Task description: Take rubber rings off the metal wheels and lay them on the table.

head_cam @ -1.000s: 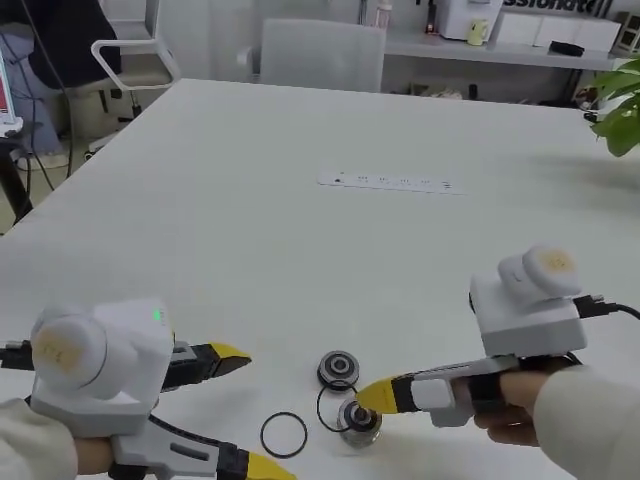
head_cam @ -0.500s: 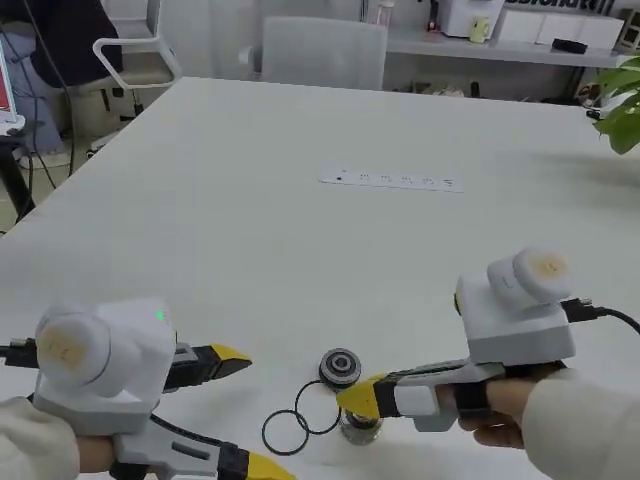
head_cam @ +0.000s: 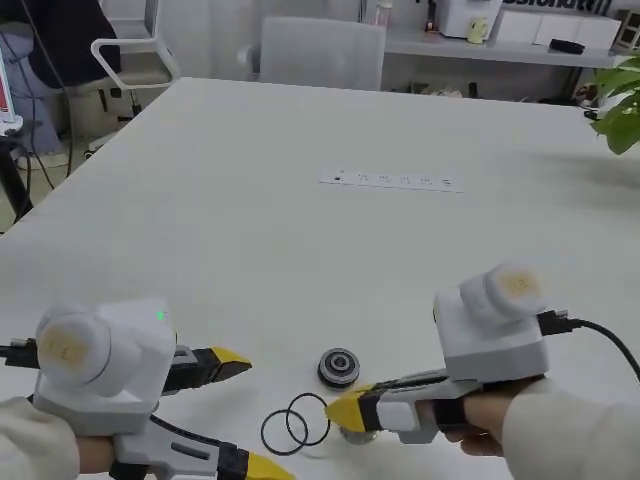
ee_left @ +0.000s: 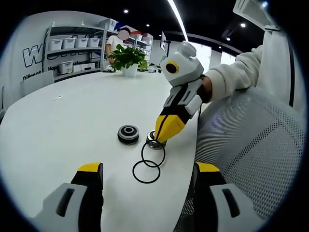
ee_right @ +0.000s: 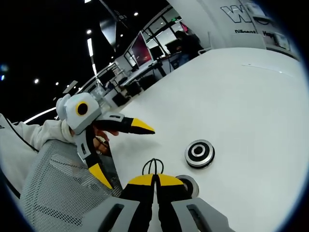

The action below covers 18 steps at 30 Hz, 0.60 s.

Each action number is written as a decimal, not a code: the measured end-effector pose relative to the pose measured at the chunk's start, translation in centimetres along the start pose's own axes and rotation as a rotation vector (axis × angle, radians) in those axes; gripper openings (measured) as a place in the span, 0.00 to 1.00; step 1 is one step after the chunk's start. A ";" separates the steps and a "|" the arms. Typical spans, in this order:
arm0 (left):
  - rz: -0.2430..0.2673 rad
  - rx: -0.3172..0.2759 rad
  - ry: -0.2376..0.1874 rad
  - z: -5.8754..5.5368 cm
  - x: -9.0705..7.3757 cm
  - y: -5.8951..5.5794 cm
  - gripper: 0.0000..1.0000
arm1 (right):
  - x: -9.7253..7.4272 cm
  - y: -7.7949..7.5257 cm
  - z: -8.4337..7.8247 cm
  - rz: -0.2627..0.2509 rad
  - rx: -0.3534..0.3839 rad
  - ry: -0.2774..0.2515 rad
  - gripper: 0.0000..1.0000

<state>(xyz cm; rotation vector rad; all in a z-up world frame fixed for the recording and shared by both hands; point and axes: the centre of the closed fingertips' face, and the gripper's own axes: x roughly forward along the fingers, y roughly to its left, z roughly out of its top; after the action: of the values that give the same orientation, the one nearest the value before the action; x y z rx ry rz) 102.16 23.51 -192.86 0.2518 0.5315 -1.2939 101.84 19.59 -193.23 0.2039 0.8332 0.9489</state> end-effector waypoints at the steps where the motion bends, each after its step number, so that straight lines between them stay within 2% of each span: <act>1: 0.000 -0.001 -0.001 0.0 0.0 0.0 0.74 | 0.1 -0.2 -0.1 -0.011 -0.010 0.004 0.00; 6: -0.002 -0.007 0.000 -0.1 0.0 0.0 0.74 | 0.2 -0.3 0.0 -0.029 -0.058 0.008 0.00; 10: -0.003 -0.007 0.000 -0.1 0.0 0.0 0.74 | 0.2 -0.7 -0.1 -0.060 -0.122 0.021 0.00; 14: -0.003 -0.009 0.000 -0.1 0.1 0.0 0.74 | 0.3 -0.8 0.1 -0.069 -0.149 0.017 0.05; 18: -0.002 -0.010 0.002 -0.1 0.1 0.0 0.74 | 0.2 -1.0 0.1 -0.080 -0.169 0.027 0.05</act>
<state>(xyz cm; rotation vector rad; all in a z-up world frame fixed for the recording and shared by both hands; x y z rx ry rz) 102.19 23.53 -193.00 0.2449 0.5400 -1.2930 102.59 19.19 -193.76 0.0120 0.7756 0.9426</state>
